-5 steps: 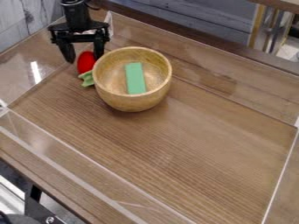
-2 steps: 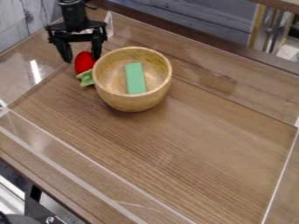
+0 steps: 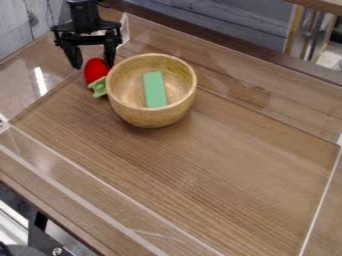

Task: Move the red fruit to the right

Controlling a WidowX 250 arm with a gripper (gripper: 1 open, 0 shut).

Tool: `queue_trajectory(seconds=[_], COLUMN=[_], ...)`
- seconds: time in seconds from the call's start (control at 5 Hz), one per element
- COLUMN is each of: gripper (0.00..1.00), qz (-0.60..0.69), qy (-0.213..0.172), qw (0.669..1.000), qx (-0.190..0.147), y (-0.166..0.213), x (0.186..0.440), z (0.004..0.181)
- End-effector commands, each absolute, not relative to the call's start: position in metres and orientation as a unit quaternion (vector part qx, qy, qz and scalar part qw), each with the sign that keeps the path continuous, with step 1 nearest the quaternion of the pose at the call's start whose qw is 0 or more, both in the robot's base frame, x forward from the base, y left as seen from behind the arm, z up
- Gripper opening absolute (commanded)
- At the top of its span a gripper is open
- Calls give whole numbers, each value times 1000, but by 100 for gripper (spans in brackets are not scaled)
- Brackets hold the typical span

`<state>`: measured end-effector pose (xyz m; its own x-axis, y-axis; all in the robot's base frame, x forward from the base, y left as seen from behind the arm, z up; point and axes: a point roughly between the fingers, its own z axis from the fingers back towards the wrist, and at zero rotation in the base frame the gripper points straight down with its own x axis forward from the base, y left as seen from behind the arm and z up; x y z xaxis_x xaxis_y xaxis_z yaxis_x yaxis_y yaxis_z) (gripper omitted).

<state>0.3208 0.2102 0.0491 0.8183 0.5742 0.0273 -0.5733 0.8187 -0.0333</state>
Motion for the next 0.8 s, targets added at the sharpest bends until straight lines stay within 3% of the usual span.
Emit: queue_trajectory(seconds=[0.0, 0.4, 0.6], gripper=[100, 100, 0], qz=[295, 273, 286], qy=[-54, -56, -56], qw=[954, 960, 957], qx=[-2, -3, -2], y=[214, 210, 211], x=[331, 334, 351], z=[68, 53, 43])
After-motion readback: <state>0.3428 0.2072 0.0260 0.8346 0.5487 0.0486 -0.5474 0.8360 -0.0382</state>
